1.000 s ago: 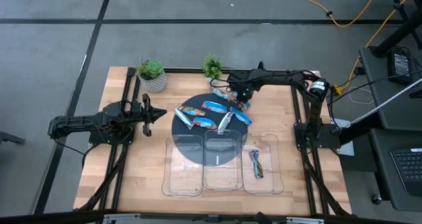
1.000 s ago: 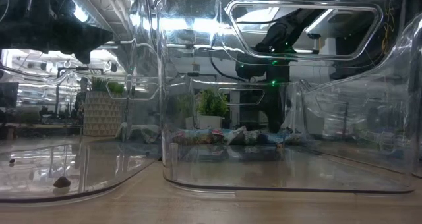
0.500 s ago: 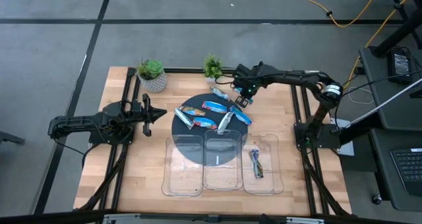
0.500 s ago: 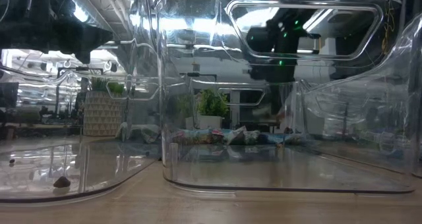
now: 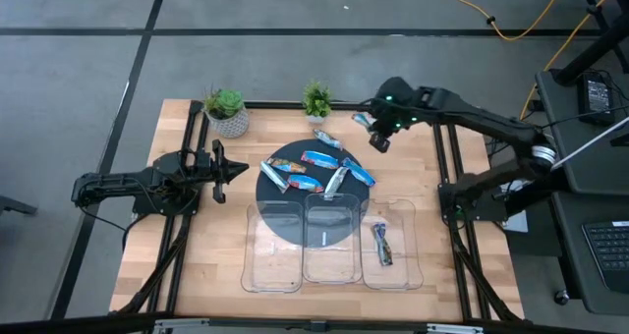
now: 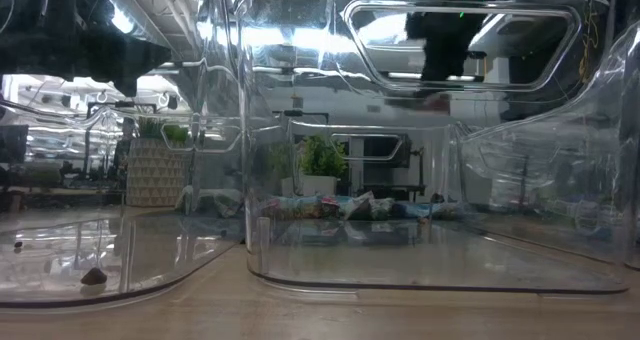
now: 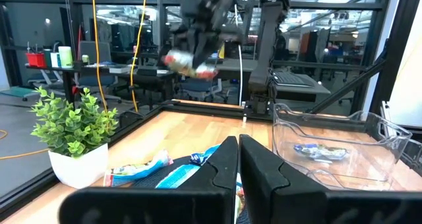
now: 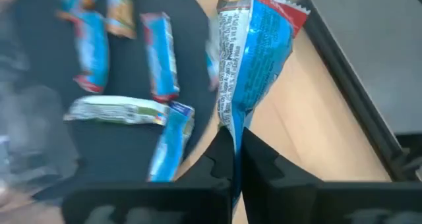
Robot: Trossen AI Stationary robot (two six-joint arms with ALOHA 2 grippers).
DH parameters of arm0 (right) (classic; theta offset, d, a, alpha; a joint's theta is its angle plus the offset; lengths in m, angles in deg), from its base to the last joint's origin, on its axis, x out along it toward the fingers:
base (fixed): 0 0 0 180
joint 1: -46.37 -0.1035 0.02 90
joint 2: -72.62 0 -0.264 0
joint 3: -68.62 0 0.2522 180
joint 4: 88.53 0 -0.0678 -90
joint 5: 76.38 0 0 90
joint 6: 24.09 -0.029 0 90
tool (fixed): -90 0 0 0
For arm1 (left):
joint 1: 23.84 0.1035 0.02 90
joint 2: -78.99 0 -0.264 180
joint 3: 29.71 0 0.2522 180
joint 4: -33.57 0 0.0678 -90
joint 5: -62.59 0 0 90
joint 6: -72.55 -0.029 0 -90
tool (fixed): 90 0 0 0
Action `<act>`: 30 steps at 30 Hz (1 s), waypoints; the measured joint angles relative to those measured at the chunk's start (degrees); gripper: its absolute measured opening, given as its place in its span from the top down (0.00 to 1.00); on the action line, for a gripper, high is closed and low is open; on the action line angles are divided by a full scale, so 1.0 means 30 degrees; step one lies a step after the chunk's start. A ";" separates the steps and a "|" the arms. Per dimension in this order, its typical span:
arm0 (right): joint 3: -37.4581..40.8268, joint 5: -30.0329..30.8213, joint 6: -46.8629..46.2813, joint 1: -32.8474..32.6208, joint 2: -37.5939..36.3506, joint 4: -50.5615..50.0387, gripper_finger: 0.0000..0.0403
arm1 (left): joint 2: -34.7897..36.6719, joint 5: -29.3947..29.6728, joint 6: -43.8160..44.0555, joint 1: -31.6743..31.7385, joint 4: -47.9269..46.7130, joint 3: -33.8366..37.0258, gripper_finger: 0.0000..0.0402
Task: Pick and place Granola Bars by type
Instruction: Put the red granola bar into the middle transparent bin
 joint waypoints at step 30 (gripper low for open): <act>-0.0951 -0.2459 -0.1722 -0.6121 -0.4074 0.7011 0.98 | 0.0001 0.0000 0.0001 -0.0003 -0.0001 0.0004 0.97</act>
